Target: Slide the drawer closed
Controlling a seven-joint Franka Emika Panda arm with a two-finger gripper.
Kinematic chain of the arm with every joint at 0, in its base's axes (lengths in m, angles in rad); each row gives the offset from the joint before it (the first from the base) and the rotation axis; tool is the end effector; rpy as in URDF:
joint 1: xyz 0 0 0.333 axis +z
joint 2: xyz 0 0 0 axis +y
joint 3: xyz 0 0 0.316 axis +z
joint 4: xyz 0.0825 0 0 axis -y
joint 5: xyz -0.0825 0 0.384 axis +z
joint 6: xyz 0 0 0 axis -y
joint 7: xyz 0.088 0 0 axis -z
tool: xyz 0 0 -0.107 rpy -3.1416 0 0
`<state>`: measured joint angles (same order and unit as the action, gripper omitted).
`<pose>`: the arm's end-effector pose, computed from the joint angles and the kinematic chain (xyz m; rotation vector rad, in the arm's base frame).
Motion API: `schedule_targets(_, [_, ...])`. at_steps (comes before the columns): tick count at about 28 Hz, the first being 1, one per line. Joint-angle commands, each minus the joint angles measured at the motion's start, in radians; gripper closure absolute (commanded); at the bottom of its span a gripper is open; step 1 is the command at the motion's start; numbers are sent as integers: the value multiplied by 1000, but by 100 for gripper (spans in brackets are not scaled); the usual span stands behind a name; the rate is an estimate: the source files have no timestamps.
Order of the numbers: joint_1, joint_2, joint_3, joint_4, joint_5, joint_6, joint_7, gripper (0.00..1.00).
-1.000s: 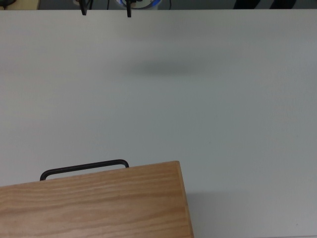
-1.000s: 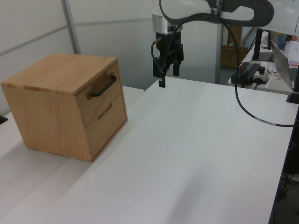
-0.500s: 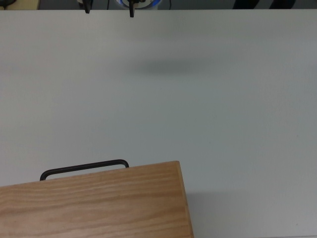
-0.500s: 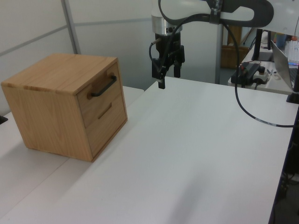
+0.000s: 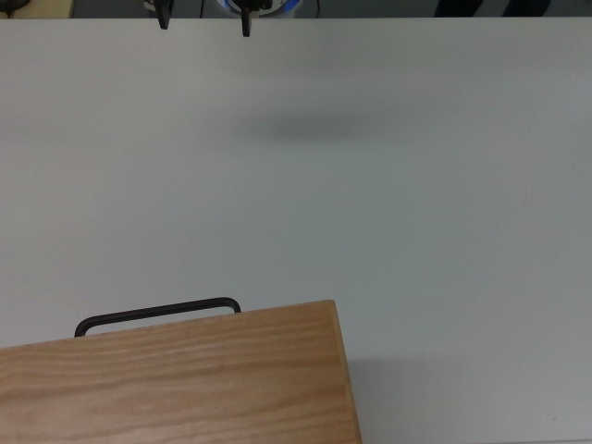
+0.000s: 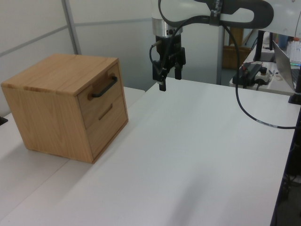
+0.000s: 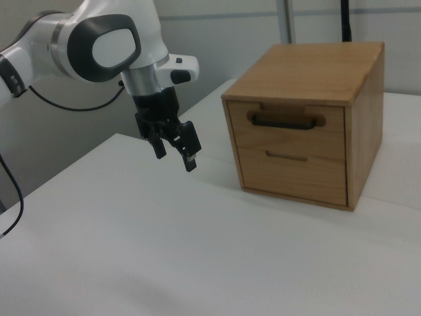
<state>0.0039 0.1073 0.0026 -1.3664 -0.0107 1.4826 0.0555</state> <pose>0.5790 0.0024 0.6515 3.1305 -0.0783 0.0144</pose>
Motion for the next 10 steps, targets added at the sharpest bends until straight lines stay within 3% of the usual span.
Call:
schedule_targets(1, [-2,11,-6,1,-12,-13,-25,0])
schedule_targets(10, [-10,11,-6,3,-11,-15,-23,0])
